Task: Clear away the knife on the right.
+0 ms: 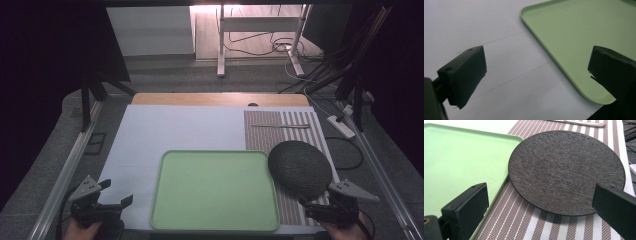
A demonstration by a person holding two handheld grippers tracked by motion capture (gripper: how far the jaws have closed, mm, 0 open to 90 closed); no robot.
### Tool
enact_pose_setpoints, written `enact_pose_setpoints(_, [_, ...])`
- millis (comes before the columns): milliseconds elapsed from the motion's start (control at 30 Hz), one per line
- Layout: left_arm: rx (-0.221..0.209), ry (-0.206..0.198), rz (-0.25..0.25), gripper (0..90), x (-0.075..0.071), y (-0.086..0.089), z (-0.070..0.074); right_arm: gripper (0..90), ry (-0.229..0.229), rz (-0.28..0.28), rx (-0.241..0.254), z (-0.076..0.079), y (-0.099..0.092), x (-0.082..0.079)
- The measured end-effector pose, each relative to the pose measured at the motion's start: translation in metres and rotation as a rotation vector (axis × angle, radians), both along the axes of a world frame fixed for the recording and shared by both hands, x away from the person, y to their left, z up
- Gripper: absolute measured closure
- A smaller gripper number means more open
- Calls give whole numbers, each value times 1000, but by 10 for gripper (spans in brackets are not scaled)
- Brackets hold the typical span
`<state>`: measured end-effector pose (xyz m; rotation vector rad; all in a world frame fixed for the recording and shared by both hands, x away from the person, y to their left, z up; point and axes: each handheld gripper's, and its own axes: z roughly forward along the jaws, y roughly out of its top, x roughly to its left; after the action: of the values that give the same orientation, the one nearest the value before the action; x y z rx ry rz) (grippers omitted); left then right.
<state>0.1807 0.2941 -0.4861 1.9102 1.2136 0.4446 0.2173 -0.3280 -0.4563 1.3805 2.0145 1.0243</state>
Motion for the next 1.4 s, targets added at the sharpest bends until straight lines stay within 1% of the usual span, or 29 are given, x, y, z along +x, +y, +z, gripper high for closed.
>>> enact_pose_setpoints(100, [4, -1, -2, 29, 0, -1, 0, 12, 2, -2, -6, 0, 1, 0])
enact_pose_setpoints(167, [3, -3, -1, 29, 0, 0, 0, 13, 6, 4, 1, 0, 0, 0])
enact_pose_setpoints(367, [5, -3, -1, 29, 0, -1, 0, 12, 23, -7, 16, -1, -2, 2])
enact_pose_setpoints(500, [8, -4, -2, 29, 0, -1, 0, 13, 35, -21, 13, -1, -1, 3])
enact_pose_setpoints(567, [12, -3, -3, 29, 0, -1, 0, 13, 41, -13, 10, -1, -1, 3])
enact_pose_setpoints(733, [20, -2, -4, 30, 0, -2, 0, 13, 37, -12, -11, -2, 1, 3])
enact_pose_setpoints(767, [21, -2, -4, 30, 0, -2, 0, 13, 39, -11, -24, -2, 2, 4])
enact_pose_setpoints(833, [22, -1, -4, 30, 0, -2, 0, 13, 43, -11, -30, -2, 3, 4])
enact_pose_setpoints(867, [25, 1, -4, 30, 0, -3, 0, 13, 49, -9, -42, -2, 4, 5])
enact_pose_setpoints(900, [25, 1, -4, 30, 0, -3, 0, 13, 49, -9, -42, -2, 4, 5])
enact_pose_setpoints(967, [29, 0, -5, 30, 0, -3, 0, 13, 50, -3, -62, -2, 6, 5])
enact_pose_setpoints(1000, [30, 0, -6, 30, 0, -4, 0, 13, 50, -3, -62, -2, 6, 5])
enact_pose_setpoints(1067, [29, 1, -6, 30, 0, -3, 0, 13, 68, 9, -62, -2, 8, 6])
enact_pose_setpoints(1133, [28, 1, -5, 30, 0, -3, 0, 13, 68, 14, -68, -2, 9, 7])
enact_pose_setpoints(1167, [26, 2, -4, 30, 0, -3, 0, 13, 66, 24, -88, 0, 12, 8])
enact_pose_setpoints(1200, [25, 2, -4, 30, 0, -3, 0, 13, 63, 30, -97, 0, 13, 9])
enact_pose_setpoints(1400, [23, 2, -4, 29, 0, -3, 0, 13, 63, 51, -115, 3, 19, 14])
